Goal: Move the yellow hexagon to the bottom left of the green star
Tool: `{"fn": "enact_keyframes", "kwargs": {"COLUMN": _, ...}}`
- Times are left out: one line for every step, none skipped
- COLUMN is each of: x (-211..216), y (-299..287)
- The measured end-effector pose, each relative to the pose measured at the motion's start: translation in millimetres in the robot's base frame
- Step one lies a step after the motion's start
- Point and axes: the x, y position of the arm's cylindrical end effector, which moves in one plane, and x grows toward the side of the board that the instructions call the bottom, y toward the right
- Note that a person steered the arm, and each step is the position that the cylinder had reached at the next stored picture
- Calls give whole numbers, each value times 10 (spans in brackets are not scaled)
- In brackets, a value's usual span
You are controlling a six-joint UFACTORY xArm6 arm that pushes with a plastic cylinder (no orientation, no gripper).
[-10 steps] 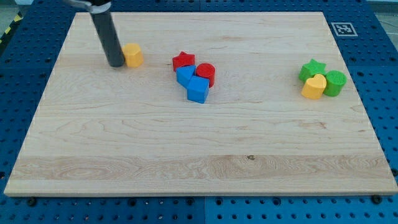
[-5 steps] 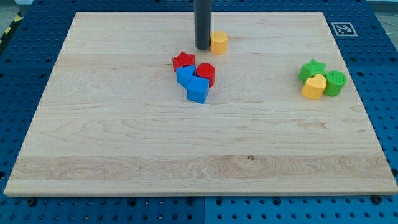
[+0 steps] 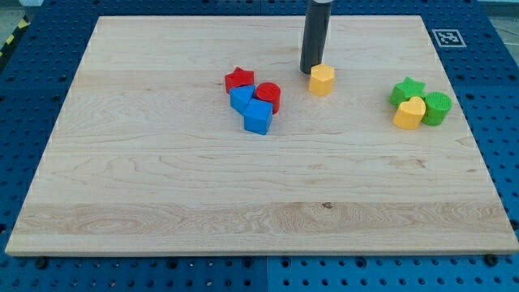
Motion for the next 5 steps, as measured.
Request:
{"fn": "enact_keyframes", "kwargs": {"x": 228, "y": -402}}
{"fn": "enact_keyframes", "kwargs": {"x": 396, "y": -389}}
{"fn": "enact_keyframes", "kwargs": {"x": 226, "y": -203}}
{"fn": "enact_keyframes", "kwargs": {"x": -10, "y": 78}}
{"fn": "enact_keyframes", "kwargs": {"x": 28, "y": 204}}
